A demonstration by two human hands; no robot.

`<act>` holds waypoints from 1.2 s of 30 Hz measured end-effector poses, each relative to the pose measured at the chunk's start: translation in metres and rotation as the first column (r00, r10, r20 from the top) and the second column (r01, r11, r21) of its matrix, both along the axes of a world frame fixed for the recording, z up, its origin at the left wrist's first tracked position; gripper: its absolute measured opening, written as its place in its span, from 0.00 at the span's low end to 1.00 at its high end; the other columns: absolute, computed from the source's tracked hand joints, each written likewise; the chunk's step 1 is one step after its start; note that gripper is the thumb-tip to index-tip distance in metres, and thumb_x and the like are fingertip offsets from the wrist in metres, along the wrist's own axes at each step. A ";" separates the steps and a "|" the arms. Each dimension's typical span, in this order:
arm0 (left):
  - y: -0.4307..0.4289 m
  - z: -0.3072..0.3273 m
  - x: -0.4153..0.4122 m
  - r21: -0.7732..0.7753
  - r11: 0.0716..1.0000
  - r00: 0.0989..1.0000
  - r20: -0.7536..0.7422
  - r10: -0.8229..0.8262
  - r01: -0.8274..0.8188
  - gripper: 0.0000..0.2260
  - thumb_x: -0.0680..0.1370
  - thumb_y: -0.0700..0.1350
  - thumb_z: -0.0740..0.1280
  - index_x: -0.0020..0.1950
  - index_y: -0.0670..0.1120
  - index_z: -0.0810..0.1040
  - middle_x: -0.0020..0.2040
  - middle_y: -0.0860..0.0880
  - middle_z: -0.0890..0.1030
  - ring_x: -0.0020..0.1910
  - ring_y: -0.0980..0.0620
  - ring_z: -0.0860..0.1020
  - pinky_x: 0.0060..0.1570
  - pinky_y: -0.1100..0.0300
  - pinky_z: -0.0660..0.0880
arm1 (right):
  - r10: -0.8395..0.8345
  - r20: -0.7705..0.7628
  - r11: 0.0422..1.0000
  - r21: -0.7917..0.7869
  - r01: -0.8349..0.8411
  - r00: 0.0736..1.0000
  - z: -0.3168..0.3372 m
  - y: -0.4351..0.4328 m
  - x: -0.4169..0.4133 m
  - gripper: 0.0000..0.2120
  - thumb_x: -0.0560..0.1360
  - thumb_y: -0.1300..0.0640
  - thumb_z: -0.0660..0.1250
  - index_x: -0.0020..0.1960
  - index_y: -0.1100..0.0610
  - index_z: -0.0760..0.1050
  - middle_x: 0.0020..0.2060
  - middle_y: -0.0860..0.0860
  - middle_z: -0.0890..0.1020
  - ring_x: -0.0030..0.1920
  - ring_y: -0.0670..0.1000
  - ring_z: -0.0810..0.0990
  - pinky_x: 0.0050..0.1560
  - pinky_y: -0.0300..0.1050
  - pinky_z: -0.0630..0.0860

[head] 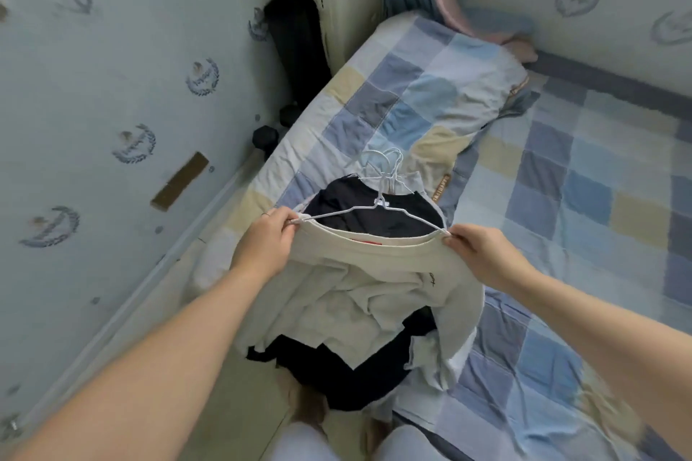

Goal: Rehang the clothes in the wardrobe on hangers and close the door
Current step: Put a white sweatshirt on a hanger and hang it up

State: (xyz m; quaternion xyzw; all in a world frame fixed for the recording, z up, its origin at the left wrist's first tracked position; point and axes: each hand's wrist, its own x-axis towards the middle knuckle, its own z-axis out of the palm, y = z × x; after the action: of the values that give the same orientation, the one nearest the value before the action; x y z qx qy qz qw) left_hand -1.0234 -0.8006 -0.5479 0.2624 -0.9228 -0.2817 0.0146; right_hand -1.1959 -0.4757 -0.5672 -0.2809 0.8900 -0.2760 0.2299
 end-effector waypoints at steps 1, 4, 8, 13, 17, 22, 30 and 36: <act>0.002 0.010 0.019 -0.004 0.999 0.999 0.010 0.033 -0.033 0.07 0.82 0.43 0.64 0.56 0.44 0.79 0.55 0.43 0.80 0.52 0.40 0.78 0.50 0.47 0.75 | 0.032 -0.005 0.999 -0.010 -0.032 0.999 0.011 -0.002 0.009 0.15 0.81 0.53 0.63 0.36 0.44 0.70 0.32 0.39 0.76 0.36 0.41 0.74 0.34 0.35 0.66; 0.009 0.041 0.075 -0.020 0.995 0.995 0.014 0.098 -0.098 0.07 0.82 0.45 0.64 0.57 0.47 0.80 0.54 0.44 0.80 0.52 0.42 0.78 0.51 0.48 0.76 | 0.112 -0.036 0.993 -0.023 -0.113 0.993 0.041 -0.008 0.036 0.13 0.81 0.53 0.63 0.38 0.44 0.71 0.33 0.42 0.77 0.37 0.43 0.75 0.37 0.45 0.71; 0.018 0.080 0.148 -0.058 0.984 0.985 -0.030 0.169 -0.170 0.05 0.82 0.45 0.63 0.53 0.49 0.79 0.50 0.47 0.81 0.50 0.45 0.78 0.48 0.49 0.76 | 0.216 -0.132 0.969 -0.091 -0.229 0.967 0.080 -0.021 0.071 0.09 0.80 0.54 0.66 0.40 0.50 0.75 0.33 0.42 0.77 0.37 0.41 0.75 0.36 0.36 0.68; 0.039 0.118 0.247 -0.106 0.962 0.962 -0.135 0.238 -0.252 0.04 0.82 0.47 0.63 0.51 0.52 0.77 0.45 0.54 0.78 0.45 0.50 0.77 0.40 0.55 0.72 | 0.300 -0.308 0.914 -0.179 -0.365 0.903 0.128 -0.028 0.135 0.19 0.80 0.54 0.66 0.35 0.36 0.68 0.36 0.34 0.76 0.37 0.39 0.73 0.35 0.37 0.66; 0.064 0.143 0.330 -0.159 0.941 0.943 -0.199 0.265 -0.298 0.05 0.82 0.47 0.63 0.52 0.51 0.78 0.44 0.53 0.78 0.45 0.49 0.77 0.44 0.52 0.76 | 0.303 -0.422 0.880 -0.221 -0.421 0.855 0.153 -0.016 0.206 0.16 0.80 0.52 0.66 0.38 0.35 0.68 0.38 0.33 0.77 0.40 0.37 0.75 0.35 0.38 0.65; 0.101 0.164 0.430 -0.197 0.920 0.921 -0.267 0.282 -0.339 0.05 0.82 0.48 0.64 0.52 0.51 0.78 0.45 0.51 0.79 0.46 0.48 0.77 0.45 0.51 0.76 | 0.281 -0.486 0.865 -0.244 -0.438 0.827 0.163 0.013 0.295 0.08 0.79 0.53 0.66 0.42 0.46 0.74 0.34 0.38 0.76 0.38 0.37 0.74 0.38 0.34 0.67; 0.171 0.184 0.560 -0.187 0.901 0.887 -0.335 0.316 -0.391 0.06 0.82 0.49 0.66 0.52 0.47 0.79 0.43 0.54 0.76 0.44 0.49 0.76 0.41 0.55 0.72 | 0.374 -0.498 0.828 -0.200 -0.524 0.782 0.202 0.060 0.410 0.05 0.80 0.54 0.65 0.46 0.49 0.78 0.38 0.41 0.79 0.40 0.42 0.76 0.40 0.38 0.69; 0.220 0.196 0.635 -0.177 0.860 0.842 -0.371 0.393 -0.479 0.07 0.81 0.49 0.66 0.52 0.46 0.79 0.47 0.51 0.80 0.47 0.49 0.77 0.44 0.53 0.75 | 0.437 -0.509 0.792 -0.173 -0.585 0.742 0.222 0.078 0.469 0.08 0.81 0.52 0.63 0.45 0.51 0.78 0.38 0.43 0.80 0.40 0.45 0.77 0.40 0.40 0.72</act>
State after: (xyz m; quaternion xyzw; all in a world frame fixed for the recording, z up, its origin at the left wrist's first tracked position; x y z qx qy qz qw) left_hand -0.3889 -0.5810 -0.3514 0.4131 -0.8518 -0.1847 0.2638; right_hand -0.7266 -0.3973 -0.3452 -0.6057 0.7470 -0.2711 0.0398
